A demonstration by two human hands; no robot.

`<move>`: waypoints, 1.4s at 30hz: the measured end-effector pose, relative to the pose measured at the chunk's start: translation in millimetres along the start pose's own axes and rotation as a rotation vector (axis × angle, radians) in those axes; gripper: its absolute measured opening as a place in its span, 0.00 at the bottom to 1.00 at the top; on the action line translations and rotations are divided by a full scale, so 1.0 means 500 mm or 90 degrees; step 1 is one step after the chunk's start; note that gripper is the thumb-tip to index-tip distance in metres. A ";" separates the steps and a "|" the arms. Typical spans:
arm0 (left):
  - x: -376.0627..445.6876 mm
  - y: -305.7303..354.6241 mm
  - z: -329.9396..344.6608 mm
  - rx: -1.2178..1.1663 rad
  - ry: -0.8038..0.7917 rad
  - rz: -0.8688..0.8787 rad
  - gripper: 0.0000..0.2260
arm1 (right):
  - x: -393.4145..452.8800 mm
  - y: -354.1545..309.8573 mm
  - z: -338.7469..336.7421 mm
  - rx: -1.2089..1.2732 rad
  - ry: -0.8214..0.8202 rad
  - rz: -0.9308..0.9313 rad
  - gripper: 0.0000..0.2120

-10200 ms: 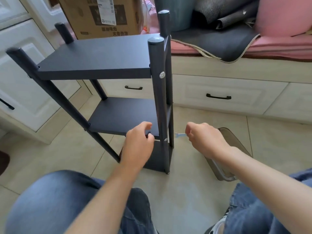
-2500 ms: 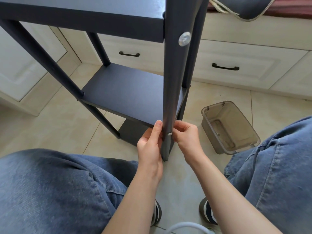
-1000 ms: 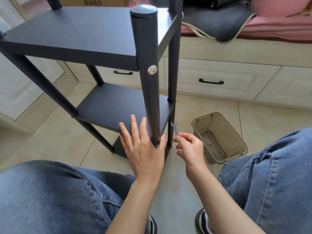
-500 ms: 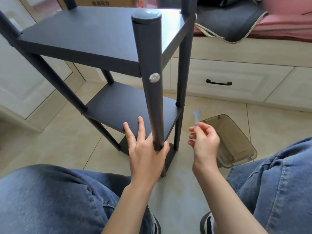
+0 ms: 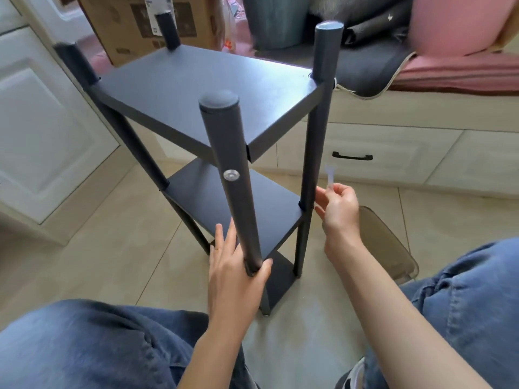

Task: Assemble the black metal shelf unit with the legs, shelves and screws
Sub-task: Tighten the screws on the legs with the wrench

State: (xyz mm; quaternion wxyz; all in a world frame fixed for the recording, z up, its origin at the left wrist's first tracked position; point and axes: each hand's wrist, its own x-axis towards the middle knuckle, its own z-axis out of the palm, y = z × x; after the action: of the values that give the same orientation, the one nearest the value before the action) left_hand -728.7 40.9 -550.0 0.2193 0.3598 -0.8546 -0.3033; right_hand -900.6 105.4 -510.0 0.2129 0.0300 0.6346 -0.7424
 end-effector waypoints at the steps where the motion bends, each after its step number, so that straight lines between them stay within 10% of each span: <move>1: -0.003 0.003 0.002 0.001 0.000 -0.014 0.30 | -0.002 -0.003 0.002 0.000 -0.012 0.004 0.05; 6: -0.013 0.011 0.012 0.054 0.020 -0.113 0.36 | -0.010 -0.005 0.002 0.000 -0.032 0.005 0.07; 16: 0.011 -0.027 -0.013 -0.069 0.264 -0.262 0.16 | -0.060 0.031 0.018 0.054 -0.062 0.022 0.06; 29: 0.050 -0.014 -0.053 -0.157 0.077 -0.295 0.47 | -0.134 0.032 0.007 0.085 -0.060 0.030 0.07; 42: 0.037 -0.009 -0.025 -0.278 0.124 -0.274 0.43 | -0.130 0.026 0.009 0.075 -0.120 0.114 0.07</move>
State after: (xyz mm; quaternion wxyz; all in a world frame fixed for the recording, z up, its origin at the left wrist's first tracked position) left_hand -730.8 19.9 -541.2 0.3029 0.5042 -0.6484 -0.4833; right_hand -835.9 117.8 -500.7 0.3349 0.0294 0.5617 -0.7559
